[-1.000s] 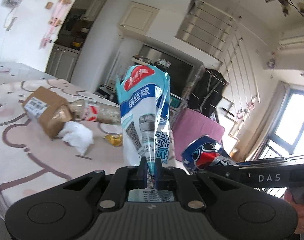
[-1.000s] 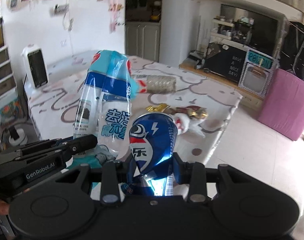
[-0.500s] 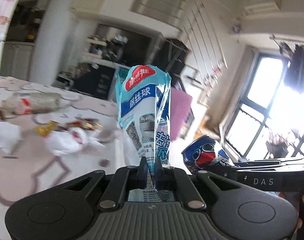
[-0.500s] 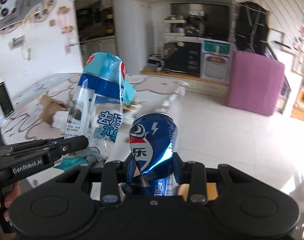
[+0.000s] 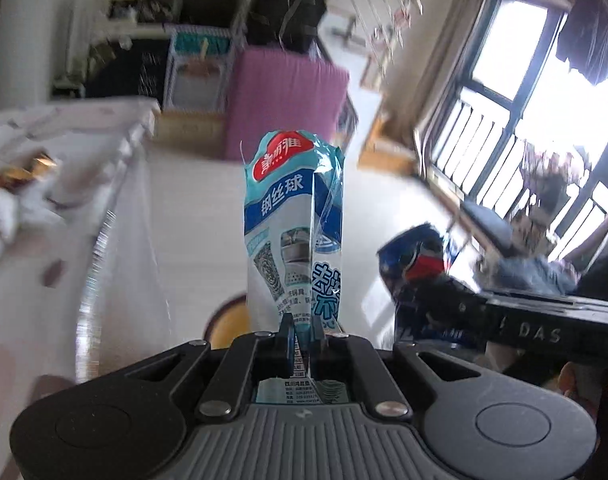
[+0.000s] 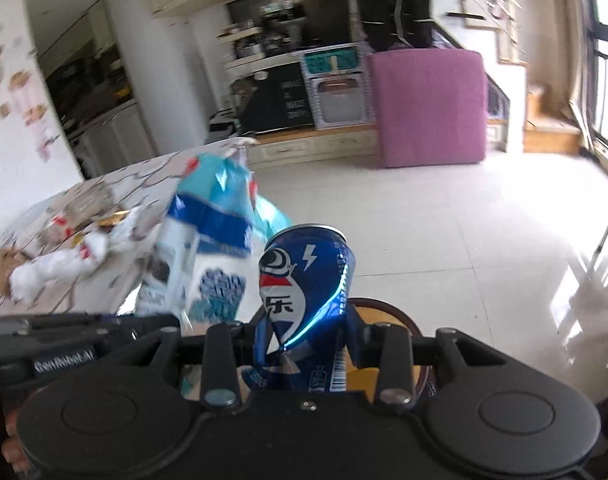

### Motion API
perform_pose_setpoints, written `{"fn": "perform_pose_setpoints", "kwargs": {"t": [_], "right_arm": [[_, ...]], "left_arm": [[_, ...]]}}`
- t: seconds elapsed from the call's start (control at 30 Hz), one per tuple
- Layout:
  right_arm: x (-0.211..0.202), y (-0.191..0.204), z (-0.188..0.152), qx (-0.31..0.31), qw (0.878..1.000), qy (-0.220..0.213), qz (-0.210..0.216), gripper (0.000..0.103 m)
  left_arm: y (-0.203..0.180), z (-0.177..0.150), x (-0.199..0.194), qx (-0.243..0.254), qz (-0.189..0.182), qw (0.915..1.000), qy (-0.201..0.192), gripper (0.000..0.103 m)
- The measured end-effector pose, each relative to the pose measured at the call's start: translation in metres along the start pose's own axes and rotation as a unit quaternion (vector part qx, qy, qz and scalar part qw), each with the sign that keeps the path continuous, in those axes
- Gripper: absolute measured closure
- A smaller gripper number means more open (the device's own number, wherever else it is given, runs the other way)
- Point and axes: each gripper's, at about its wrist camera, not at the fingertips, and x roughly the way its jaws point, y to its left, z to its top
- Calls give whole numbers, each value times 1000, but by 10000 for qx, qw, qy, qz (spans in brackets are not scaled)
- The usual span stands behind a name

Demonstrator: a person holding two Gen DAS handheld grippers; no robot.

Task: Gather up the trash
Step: 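Lift the package with the left tool while the right tool lifts the can, then lower both held items over the yellow wastebasket and open both tools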

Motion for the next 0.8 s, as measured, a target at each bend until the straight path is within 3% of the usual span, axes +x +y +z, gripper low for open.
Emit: {"fn": "perform_pose_setpoints", "kwargs": {"t": [0.17,0.3,0.53,0.7,0.8], "right_arm": [[31,-19,-9,355,9993,-53,-135,65],[57,-29,-22,580,9981,-23,-196,65],[104,-47,-49,815,9957,256,-360,65],[127,-54,-60,751,9949,547,-392,65],[139,-53,-64,705,9945,689,-359,65]], "left_arm": [[2,11,53,120,-12,9973,725,97],[5,15,97,269,-4,9893,1437,97],[32,-4,169,357,117,9584,2828,97],[46,-17,213,667,336,9341,3491,96],[41,-20,234,962,401,9254,3643,95]]}}
